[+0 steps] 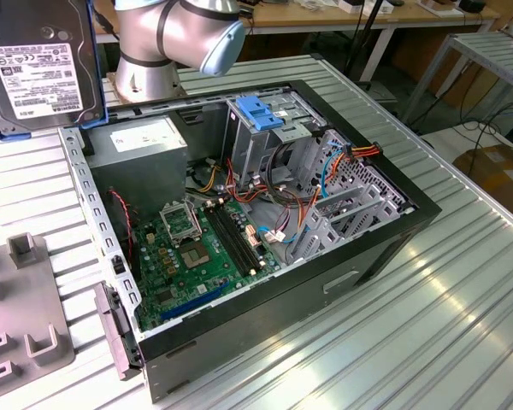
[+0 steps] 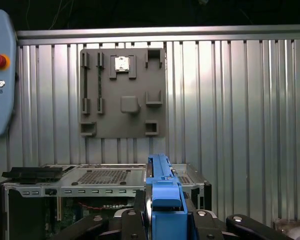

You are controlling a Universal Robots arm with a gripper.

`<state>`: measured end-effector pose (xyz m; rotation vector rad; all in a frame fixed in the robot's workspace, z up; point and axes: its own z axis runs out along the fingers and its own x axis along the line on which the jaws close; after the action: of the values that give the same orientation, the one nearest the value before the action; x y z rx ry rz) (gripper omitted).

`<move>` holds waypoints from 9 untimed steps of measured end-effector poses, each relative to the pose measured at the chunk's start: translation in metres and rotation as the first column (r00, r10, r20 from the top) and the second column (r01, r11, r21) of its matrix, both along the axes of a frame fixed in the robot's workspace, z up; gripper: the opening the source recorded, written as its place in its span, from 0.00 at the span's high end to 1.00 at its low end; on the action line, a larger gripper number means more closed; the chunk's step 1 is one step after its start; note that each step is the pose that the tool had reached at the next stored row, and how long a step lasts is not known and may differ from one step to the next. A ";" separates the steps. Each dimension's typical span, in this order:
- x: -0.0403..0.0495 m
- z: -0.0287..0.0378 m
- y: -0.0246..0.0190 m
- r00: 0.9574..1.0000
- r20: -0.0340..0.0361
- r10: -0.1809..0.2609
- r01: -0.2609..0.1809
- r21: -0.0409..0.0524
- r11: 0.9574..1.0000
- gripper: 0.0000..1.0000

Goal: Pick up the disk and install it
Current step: 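Pick up the disk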

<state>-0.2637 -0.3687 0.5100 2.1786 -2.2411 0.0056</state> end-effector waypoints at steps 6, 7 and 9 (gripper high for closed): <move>0.0163 0.0000 0.0000 1.000 0.000 0.000 0.000 0.000 1.000 0.63; 0.0182 0.0000 0.0000 1.000 0.000 -0.001 0.001 0.000 1.000 0.63; 0.0234 0.0000 0.0000 1.000 0.000 -0.001 0.001 0.000 1.000 0.63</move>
<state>-0.2404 -0.3687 0.5100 2.1778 -2.2418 0.0055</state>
